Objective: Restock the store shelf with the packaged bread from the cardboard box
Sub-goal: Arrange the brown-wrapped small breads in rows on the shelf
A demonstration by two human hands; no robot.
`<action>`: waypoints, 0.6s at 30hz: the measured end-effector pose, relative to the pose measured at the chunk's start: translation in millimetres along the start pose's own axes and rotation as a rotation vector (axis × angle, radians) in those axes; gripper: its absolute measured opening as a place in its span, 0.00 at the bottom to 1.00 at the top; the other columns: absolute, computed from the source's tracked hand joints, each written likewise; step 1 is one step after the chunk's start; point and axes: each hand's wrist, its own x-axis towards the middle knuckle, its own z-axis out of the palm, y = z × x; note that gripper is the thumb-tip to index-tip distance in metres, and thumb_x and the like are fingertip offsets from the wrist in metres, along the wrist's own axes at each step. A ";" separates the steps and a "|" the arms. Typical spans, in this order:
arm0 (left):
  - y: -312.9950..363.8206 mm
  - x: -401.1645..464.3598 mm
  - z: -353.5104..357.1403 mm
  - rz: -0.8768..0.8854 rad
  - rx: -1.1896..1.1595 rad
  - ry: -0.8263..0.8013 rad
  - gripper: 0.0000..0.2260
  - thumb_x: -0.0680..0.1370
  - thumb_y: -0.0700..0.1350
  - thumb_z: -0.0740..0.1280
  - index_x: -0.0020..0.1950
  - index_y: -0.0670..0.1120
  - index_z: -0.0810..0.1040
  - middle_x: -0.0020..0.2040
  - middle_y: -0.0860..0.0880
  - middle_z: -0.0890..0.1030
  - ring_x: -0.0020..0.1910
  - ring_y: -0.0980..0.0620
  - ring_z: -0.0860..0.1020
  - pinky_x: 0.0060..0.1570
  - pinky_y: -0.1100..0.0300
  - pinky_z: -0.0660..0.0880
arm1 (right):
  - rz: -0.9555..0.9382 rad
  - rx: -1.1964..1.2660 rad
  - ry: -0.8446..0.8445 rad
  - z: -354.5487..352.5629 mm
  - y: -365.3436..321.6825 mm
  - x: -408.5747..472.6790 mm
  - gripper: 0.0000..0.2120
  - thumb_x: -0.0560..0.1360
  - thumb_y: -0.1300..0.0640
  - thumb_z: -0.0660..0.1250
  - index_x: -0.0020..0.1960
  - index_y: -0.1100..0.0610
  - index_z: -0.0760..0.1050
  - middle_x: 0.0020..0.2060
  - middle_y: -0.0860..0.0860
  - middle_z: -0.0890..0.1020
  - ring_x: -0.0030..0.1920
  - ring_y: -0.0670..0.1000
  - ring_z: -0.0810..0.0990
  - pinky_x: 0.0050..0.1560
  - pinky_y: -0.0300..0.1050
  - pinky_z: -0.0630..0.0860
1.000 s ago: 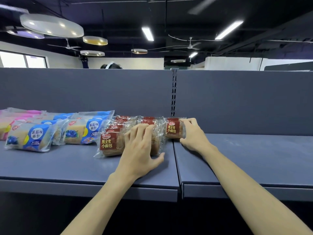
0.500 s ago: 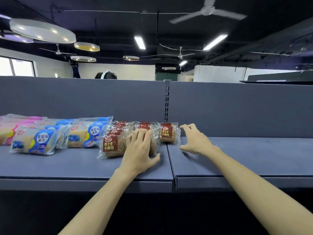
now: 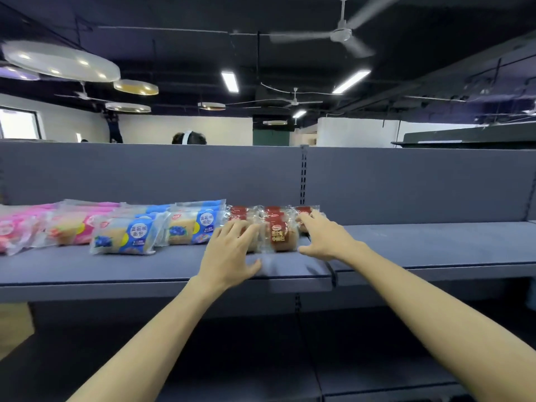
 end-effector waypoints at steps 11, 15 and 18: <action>-92.5 -106.0 -76.2 -0.076 0.080 -0.118 0.31 0.70 0.59 0.70 0.71 0.50 0.71 0.65 0.48 0.76 0.67 0.45 0.72 0.65 0.50 0.68 | -0.109 0.026 -0.068 5.9 -144.6 -14.3 0.32 0.72 0.49 0.69 0.72 0.52 0.62 0.66 0.54 0.70 0.53 0.56 0.78 0.50 0.54 0.79; -113.0 -130.9 -110.0 -0.101 0.130 -0.161 0.32 0.70 0.59 0.69 0.72 0.51 0.71 0.64 0.49 0.76 0.65 0.46 0.72 0.64 0.50 0.68 | -0.134 0.043 -0.073 -1.7 -182.5 -28.6 0.31 0.72 0.48 0.69 0.72 0.50 0.62 0.61 0.53 0.71 0.56 0.57 0.77 0.53 0.54 0.78; -122.1 -140.9 -136.8 -0.107 0.175 -0.216 0.32 0.71 0.60 0.69 0.73 0.52 0.68 0.65 0.49 0.75 0.66 0.47 0.71 0.65 0.51 0.67 | -0.151 0.045 -0.072 -10.7 -202.7 -44.3 0.32 0.72 0.48 0.69 0.73 0.50 0.62 0.63 0.54 0.71 0.57 0.58 0.77 0.55 0.55 0.77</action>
